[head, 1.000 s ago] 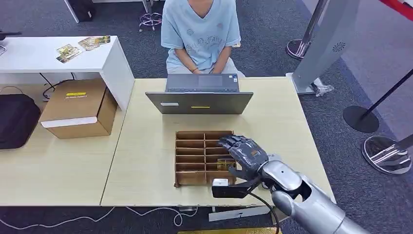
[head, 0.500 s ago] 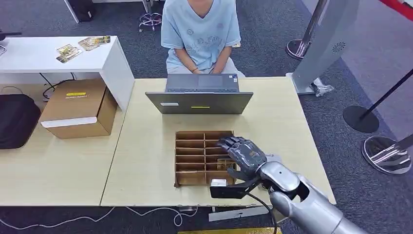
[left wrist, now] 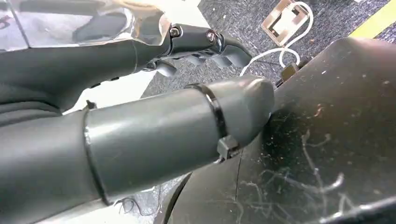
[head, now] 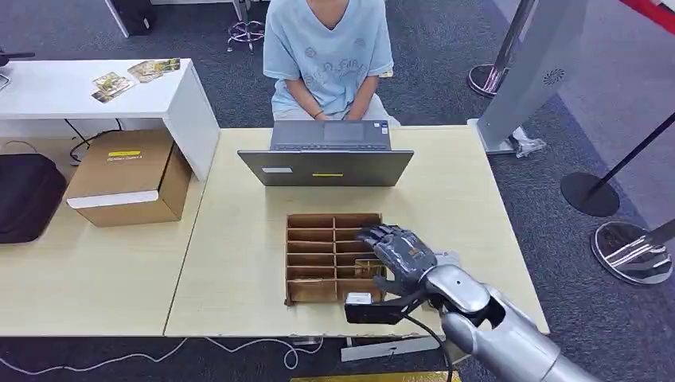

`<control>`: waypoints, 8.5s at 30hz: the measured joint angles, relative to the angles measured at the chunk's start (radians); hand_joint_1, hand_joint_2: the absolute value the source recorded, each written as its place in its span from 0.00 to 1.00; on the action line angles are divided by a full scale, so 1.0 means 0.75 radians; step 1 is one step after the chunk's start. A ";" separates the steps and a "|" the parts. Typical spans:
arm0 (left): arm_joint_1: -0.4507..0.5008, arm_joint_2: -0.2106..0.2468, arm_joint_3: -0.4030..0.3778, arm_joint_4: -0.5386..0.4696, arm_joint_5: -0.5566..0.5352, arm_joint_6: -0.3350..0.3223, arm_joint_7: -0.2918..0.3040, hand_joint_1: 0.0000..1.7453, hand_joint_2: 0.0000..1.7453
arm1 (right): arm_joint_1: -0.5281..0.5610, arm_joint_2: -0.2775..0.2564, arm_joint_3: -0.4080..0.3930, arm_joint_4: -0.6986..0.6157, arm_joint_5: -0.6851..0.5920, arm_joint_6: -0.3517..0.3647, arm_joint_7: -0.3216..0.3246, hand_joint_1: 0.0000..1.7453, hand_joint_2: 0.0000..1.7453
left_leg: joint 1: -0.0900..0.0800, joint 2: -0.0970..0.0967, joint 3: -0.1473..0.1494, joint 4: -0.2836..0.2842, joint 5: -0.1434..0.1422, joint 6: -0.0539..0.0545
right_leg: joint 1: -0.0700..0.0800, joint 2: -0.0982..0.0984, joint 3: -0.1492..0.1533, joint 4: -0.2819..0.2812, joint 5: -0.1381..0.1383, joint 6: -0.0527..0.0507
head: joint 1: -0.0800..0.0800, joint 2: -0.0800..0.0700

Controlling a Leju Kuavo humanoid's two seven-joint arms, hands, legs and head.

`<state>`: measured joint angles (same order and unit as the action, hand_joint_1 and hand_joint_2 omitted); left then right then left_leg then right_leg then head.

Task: Pass the card to the sensor for recognition and then transmit it.

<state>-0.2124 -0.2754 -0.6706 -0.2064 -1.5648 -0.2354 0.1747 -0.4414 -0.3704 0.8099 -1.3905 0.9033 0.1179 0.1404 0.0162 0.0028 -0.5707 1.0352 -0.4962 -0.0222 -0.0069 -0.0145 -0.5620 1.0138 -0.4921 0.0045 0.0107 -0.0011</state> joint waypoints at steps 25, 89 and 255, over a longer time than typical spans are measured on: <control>-0.018 0.000 -0.080 0.000 0.006 -0.003 -0.023 0.00 0.00 | 0.000 0.013 -0.019 0.018 -0.001 -0.005 -0.008 0.68 1.00 | 0.000 0.000 -0.001 0.000 0.001 0.001 | 0.000 -0.001 0.000 0.000 0.001 0.001 | 0.001 0.000; -0.092 -0.001 -0.417 -0.008 0.011 -0.002 -0.070 0.00 0.00 | 0.022 0.031 -0.067 0.040 0.024 -0.051 -0.012 0.77 1.00 | 0.000 -0.003 -0.002 0.000 0.004 0.002 | 0.000 -0.003 0.000 0.000 0.003 0.002 | 0.000 0.000; 0.144 0.006 0.197 -0.027 0.990 0.212 -0.211 0.00 0.00 | -0.612 0.513 -0.582 0.770 -0.424 -0.798 -0.373 0.00 1.00 | -0.002 -0.007 -0.004 0.001 0.012 0.003 | -0.002 -0.007 -0.002 0.000 0.009 0.002 | 0.000 0.000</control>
<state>-0.1044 -0.2708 -0.5230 -0.2270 -0.8224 -0.0763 0.0164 -0.9002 0.0145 0.3734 -0.8130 0.5855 -0.4803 -0.1397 0.0148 -0.0023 -0.5735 1.0363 -0.4870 -0.0202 -0.0082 -0.0198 -0.5634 1.0137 -0.4852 0.0062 0.0107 -0.0011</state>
